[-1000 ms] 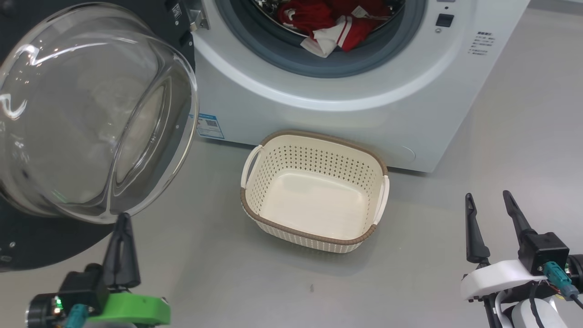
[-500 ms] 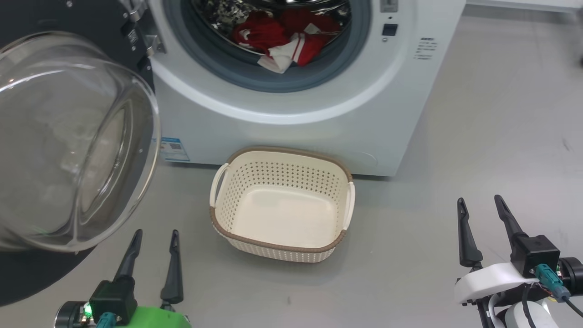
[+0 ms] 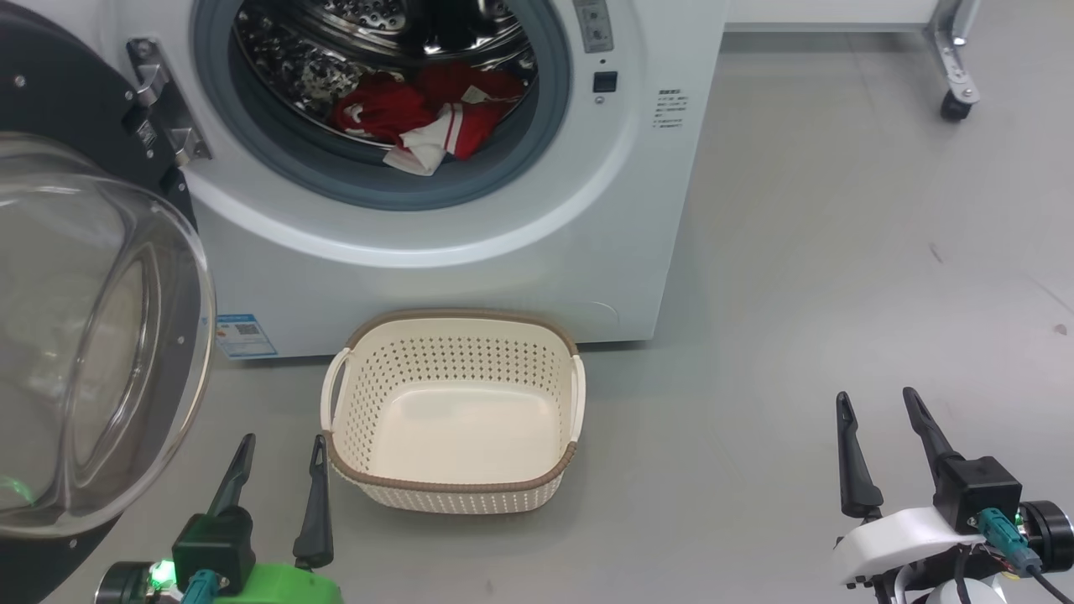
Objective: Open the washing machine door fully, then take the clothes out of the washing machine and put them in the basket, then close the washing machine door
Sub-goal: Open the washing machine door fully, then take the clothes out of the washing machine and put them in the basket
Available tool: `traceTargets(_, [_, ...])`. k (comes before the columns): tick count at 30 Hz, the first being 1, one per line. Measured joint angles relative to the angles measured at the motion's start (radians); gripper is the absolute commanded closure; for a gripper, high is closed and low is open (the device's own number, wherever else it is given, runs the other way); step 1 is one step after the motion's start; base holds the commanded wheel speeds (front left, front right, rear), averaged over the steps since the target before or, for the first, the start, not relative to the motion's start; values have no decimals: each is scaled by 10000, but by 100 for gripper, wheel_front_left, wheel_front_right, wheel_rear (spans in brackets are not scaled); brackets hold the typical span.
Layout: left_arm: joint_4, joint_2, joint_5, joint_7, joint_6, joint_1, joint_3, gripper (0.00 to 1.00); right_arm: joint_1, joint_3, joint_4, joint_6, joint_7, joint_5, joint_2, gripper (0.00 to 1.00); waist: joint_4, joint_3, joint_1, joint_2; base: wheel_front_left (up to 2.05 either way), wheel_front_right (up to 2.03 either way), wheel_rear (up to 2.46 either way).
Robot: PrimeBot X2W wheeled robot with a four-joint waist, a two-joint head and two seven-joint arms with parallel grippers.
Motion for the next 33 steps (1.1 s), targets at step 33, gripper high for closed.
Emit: traceTargets(33, [-178, -10, 2, 449, 176, 125, -240, 0, 372, -251, -257, 0, -2, 94, -13, 0, -388, -184, 0, 0, 0, 0, 0])
